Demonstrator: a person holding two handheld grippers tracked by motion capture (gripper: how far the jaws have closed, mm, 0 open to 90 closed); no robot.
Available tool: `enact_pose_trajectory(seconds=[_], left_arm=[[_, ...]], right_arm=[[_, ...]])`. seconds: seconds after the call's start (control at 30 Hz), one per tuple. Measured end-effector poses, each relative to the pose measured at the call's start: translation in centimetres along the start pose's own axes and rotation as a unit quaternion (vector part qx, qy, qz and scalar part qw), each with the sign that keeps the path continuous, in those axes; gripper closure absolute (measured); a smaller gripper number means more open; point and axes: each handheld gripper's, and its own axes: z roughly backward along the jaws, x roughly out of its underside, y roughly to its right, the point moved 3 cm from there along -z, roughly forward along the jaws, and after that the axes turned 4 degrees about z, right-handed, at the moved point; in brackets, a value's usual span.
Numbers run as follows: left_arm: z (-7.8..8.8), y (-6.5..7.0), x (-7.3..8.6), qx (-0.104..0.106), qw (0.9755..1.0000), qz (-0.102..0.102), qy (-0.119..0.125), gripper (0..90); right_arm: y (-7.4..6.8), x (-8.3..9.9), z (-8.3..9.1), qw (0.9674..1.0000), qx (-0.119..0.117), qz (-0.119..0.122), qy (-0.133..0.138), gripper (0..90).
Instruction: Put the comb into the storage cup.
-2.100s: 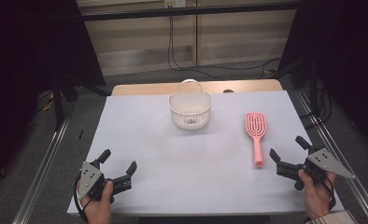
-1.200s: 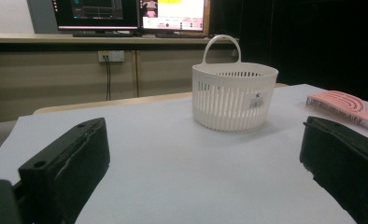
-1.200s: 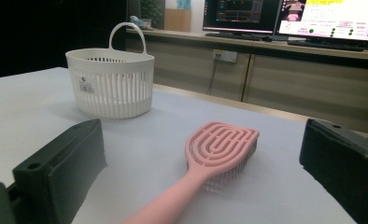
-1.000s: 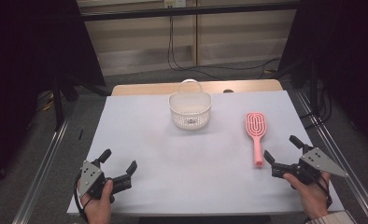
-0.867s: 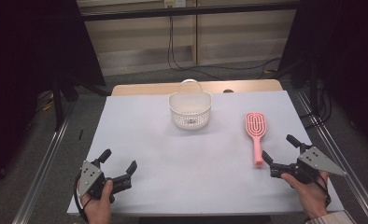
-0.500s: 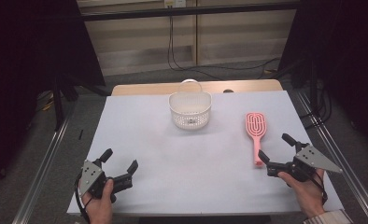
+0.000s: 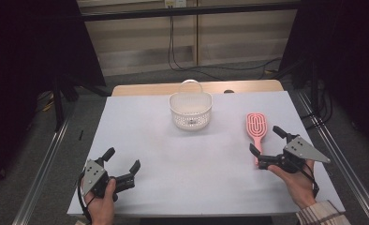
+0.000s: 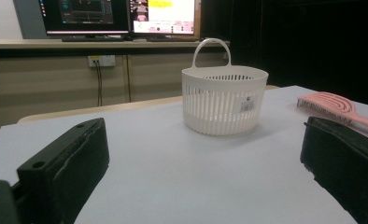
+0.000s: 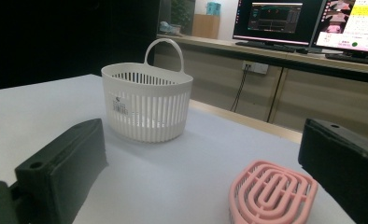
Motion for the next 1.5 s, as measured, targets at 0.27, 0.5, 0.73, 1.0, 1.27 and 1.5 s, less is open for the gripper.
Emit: enact_pose_trajectory(seconds=[0.27, 0.5, 0.73, 1.0, 1.27, 1.5], left_arm=[[0.0, 0.1, 0.0, 0.001, 1.0, -0.004, -0.002, 1.4], [-0.2, 0.1, 0.0, 0.0, 0.9999, 0.011, 0.002, 1.4], [-0.3, 0.3, 0.1, 0.006, 0.9999, 0.011, -0.004, 1.4], [-0.4, 0.2, 0.1, 0.006, 0.9999, 0.01, -0.004, 1.4], [-0.3, 0.5, 0.0, 0.016, 0.9999, -0.005, -0.003, 1.4], [-0.2, 0.4, -0.1, 0.01, 0.9999, -0.001, 0.0, 1.0]], right_arm=[[0.5, -0.6, -1.0, 1.0, 0.001, -0.007, 0.002, 1.3], [0.4, -1.0, -2.2, 0.9999, -0.009, -0.009, 0.004, 2.1], [-0.1, -1.7, -3.5, 0.9998, -0.019, 0.003, -0.002, 2.5], [0.0, -2.1, -5.6, 0.9998, -0.021, 0.004, 0.004, 5.9], [-0.3, -1.8, -5.6, 0.9997, -0.015, -0.002, 0.02, 22.9], [-0.2, -1.5, -5.7, 0.9997, -0.017, -0.014, 0.013, 32.8]])
